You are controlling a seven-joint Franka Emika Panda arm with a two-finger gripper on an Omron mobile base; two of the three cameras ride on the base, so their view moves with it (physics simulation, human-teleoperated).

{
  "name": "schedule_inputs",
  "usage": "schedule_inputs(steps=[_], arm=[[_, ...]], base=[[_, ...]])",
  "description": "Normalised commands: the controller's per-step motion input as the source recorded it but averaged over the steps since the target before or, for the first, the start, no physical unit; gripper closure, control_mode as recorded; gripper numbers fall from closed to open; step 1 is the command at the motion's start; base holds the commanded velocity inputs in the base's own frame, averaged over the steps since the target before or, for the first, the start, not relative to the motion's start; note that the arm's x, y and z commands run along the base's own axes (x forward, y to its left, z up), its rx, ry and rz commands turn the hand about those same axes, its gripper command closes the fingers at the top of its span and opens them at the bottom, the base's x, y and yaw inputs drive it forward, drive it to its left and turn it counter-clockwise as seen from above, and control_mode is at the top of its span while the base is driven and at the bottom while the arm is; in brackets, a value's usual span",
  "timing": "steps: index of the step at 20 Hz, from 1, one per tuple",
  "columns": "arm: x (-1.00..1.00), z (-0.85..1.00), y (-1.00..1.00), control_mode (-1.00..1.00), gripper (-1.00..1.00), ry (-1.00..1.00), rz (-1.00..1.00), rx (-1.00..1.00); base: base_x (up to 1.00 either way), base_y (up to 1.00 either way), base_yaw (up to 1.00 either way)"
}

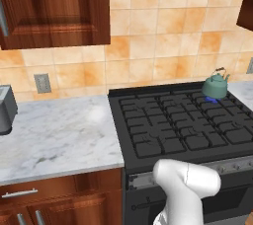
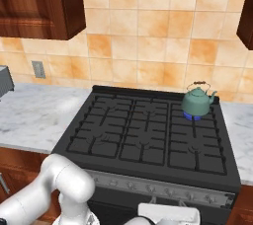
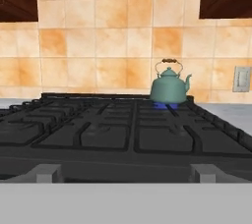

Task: The kettle is done boiling. Turn off the stove, then wait for 300 timesteps before moving the kettle to the dining table.

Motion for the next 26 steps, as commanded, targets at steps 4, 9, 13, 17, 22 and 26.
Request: schedule_inputs(steps=[4,9,13,17,22,26], arm=[[0.12,-0.25,-0.21,-1.0,-1.0,-0.01,-0.01,0.0],[0.19,-0.24,-0.19,-1.0,-1.0,0.0,0.0,0.0],[0.25,-0.24,-0.2,-1.0,-1.0,0.0,-0.02,0.0],[0.3,-0.23,-0.15,-1.0,-1.0,0.0,-0.03,0.0],[0.26,-0.31,-0.14,-1.0,-1.0,0.0,-0.02,0.0],[0.19,-0.37,-0.12,-1.0,-1.0,-0.01,-0.01,-0.03]], base=[[0.0,0.0,0.0],[0.0,0.0,0.0],[0.0,0.0,0.0],[0.0,0.0,0.0],[0.0,0.0,0.0],[0.0,0.0,0.0]])
